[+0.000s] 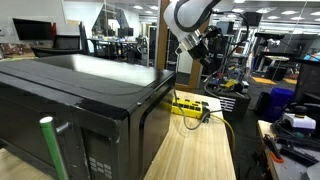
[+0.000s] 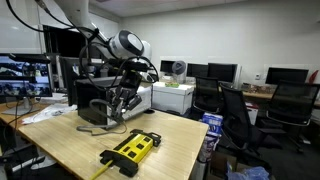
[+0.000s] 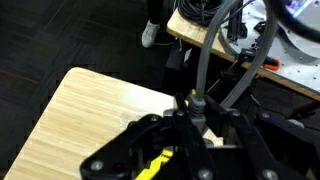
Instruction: Plug the power cable inside the extension cord
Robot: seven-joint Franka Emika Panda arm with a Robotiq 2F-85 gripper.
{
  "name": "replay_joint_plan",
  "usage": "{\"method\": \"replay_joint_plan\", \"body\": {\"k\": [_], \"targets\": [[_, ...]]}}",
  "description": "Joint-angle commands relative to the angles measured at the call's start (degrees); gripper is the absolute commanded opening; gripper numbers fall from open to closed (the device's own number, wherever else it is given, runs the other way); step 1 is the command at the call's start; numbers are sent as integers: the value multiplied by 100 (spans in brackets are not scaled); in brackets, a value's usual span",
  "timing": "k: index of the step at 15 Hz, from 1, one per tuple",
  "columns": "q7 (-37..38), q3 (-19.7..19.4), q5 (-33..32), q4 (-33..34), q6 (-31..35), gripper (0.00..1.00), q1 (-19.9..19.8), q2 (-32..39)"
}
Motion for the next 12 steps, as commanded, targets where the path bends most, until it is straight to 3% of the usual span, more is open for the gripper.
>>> {"method": "replay_joint_plan", "body": {"k": [1,6,12], "targets": [[-238,100,-26,530,-786,5,-247,485],[-136,152,70,1030,-1512,5,-476,1063],[-93,269,74,1588,-1936,5,-665,1620]]}}
